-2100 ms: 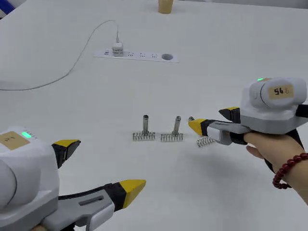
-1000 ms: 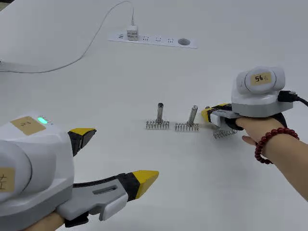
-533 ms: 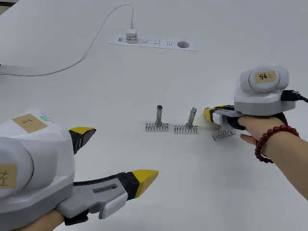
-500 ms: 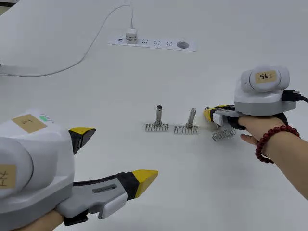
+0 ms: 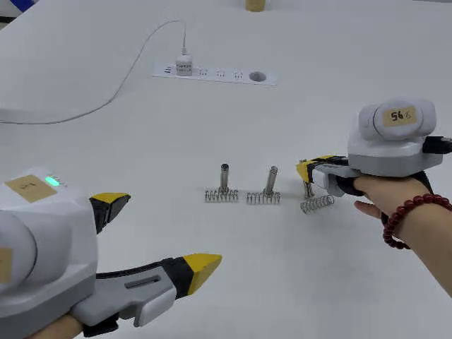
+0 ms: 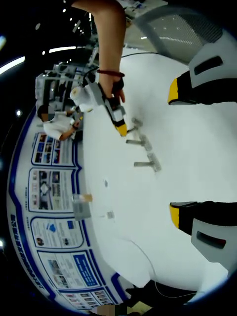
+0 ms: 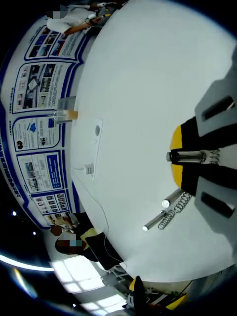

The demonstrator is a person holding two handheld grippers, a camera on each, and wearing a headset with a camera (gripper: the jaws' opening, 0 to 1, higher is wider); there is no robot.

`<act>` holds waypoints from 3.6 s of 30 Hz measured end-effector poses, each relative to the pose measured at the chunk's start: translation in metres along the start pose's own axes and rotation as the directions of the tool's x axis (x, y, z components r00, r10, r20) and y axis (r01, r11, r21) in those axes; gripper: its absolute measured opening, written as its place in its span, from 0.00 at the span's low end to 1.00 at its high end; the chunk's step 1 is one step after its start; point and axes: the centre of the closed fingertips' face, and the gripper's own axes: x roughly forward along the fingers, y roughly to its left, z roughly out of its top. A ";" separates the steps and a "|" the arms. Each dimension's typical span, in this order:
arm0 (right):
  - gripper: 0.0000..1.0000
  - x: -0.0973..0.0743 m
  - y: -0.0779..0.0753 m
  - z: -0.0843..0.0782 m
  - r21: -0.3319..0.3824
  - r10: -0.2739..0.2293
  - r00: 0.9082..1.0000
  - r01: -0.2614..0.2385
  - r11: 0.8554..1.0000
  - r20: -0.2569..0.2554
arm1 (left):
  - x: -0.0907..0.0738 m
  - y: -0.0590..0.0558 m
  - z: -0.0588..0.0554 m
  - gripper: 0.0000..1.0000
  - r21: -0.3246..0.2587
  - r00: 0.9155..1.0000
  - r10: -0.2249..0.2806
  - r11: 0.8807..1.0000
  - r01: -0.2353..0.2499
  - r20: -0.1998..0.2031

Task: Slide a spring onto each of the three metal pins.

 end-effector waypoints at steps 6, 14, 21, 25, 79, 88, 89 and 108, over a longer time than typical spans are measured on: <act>0.09 -0.007 0.002 -0.002 -0.014 -0.003 1.000 0.002 1.000 -0.005 | -0.001 -0.003 0.001 0.81 0.006 1.000 -0.006 1.000 0.006 0.001; 0.09 -0.015 0.003 -0.007 -0.056 -0.014 1.000 0.013 0.998 -0.021 | -0.003 -0.004 0.002 0.81 0.012 1.000 -0.008 1.000 0.008 0.004; 0.09 -0.017 0.002 -0.009 -0.067 -0.022 0.999 0.020 0.998 -0.032 | -0.004 -0.003 0.003 0.81 0.015 1.000 -0.004 1.000 0.004 0.007; 0.09 -0.018 0.002 -0.011 -0.060 -0.028 0.999 0.026 0.998 -0.036 | -0.004 -0.003 0.004 0.81 0.015 1.000 -0.004 1.000 0.004 0.009; 0.66 -0.080 0.039 -0.004 -0.078 0.166 0.982 -0.159 0.984 0.088 | 0.009 0.009 0.009 0.79 0.110 0.999 -0.041 0.993 0.041 -0.002; 0.73 -0.092 0.051 -0.013 -0.109 0.243 0.965 -0.233 0.966 0.097 | 0.019 0.015 0.009 0.75 0.141 0.997 -0.081 0.987 0.082 -0.012; 0.73 -0.094 0.052 -0.014 -0.116 0.253 0.962 -0.242 0.963 0.099 | 0.021 0.015 0.008 0.74 0.148 0.996 -0.091 0.985 0.092 -0.014; 0.75 -0.118 0.067 -0.028 -0.104 0.312 0.939 -0.299 0.948 0.146 | 0.072 0.026 -0.002 0.66 0.189 0.977 -0.207 0.959 0.212 -0.042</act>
